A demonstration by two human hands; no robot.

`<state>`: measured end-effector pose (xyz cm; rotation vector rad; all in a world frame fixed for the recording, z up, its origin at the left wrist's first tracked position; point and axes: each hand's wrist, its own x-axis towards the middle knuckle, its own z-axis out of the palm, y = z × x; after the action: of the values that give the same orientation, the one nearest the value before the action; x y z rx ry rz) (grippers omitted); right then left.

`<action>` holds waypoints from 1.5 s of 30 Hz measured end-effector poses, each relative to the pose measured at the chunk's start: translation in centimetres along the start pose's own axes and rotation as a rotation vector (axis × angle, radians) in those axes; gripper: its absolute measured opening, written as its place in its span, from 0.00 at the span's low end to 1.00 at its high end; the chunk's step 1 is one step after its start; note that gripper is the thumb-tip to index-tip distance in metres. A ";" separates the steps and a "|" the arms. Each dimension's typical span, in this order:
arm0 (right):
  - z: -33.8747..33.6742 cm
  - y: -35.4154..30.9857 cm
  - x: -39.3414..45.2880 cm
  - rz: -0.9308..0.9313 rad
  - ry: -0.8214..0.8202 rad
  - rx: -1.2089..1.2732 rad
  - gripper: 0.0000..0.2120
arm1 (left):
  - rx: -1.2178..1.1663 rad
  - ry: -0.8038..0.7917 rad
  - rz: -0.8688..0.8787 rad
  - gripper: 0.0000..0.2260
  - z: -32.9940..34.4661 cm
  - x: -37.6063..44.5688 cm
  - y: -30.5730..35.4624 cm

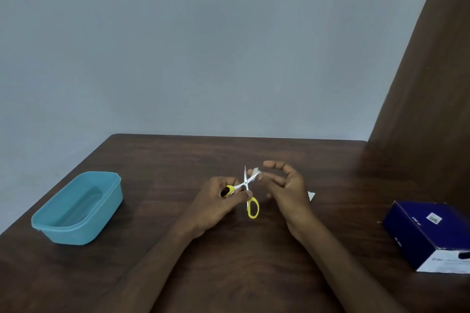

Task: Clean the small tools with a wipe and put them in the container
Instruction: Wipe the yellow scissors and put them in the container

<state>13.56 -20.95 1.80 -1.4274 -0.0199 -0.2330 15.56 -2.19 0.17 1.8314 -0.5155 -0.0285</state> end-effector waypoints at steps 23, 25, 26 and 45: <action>-0.8 1.4 0.9 -0.062 0.113 0.092 0.08 | -0.160 0.030 -0.046 0.13 -0.2 0.0 0.1; -0.2 2.3 0.6 -0.077 0.033 -0.121 0.10 | -0.223 0.046 -0.045 0.12 -0.1 0.1 0.4; 0.2 2.6 0.5 -0.064 -0.018 -0.189 0.11 | -0.240 0.055 -0.044 0.13 -0.2 0.1 0.5; -1.2 2.0 1.2 -0.081 -0.098 -0.242 0.11 | -0.089 0.353 -0.016 0.08 0.0 0.8 -0.5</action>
<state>14.94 -22.09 -0.18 -1.6806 -0.1331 -0.2379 16.42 -2.37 -0.09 1.7056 -0.2461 0.2529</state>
